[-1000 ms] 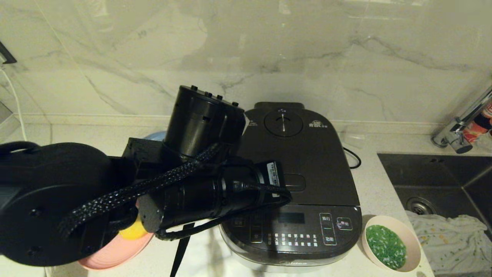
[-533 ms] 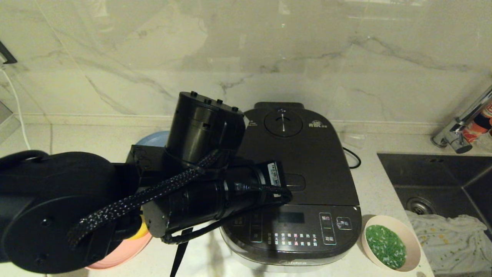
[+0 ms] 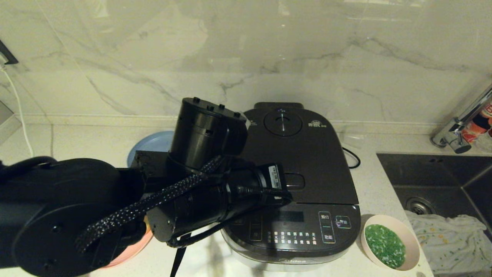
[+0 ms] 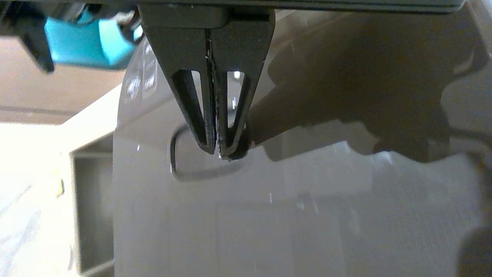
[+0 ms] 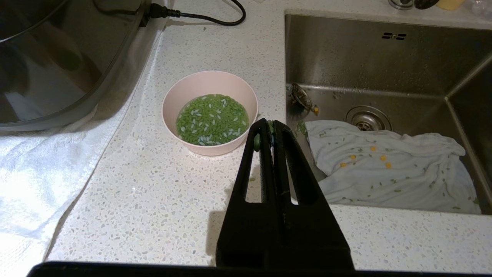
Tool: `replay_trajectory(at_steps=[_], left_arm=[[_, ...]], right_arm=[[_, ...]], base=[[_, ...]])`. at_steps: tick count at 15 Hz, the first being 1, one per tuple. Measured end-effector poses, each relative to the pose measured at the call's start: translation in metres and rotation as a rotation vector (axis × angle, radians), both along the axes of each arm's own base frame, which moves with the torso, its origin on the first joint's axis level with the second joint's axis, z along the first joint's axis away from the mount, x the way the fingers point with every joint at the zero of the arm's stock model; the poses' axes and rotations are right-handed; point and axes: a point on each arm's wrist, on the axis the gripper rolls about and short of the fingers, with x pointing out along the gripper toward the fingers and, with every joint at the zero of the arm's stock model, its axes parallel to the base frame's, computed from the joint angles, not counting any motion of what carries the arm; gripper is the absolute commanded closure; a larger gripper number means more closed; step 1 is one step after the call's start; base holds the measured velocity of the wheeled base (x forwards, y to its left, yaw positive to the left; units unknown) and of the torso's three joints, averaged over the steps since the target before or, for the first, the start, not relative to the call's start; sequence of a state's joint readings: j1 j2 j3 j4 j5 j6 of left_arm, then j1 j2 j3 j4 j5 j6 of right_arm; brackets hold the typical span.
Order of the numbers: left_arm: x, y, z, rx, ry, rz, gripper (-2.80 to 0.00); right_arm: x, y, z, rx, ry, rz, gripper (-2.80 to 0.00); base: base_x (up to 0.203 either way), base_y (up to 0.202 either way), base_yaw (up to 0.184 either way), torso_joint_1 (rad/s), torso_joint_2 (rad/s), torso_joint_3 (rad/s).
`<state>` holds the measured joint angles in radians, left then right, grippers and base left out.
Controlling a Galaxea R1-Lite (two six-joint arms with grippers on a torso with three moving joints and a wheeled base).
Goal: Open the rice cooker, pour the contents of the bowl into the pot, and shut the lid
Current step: Open the rice cooker
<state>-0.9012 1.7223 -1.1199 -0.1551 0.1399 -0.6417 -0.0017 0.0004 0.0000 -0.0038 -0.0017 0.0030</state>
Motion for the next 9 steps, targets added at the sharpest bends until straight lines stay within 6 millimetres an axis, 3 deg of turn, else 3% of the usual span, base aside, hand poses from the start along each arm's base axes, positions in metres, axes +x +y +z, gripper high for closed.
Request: replay_trajectory(at_steps=[9], left_arm=[[-0.019, 0.031, 0.061, -0.128, -0.174, -0.001, 0.0]], right_arm=[[0.0, 0.0, 0.0, 0.0, 0.0, 0.0, 0.0]], base=[[0.0, 0.0, 0.0, 0.0, 0.0, 0.0]])
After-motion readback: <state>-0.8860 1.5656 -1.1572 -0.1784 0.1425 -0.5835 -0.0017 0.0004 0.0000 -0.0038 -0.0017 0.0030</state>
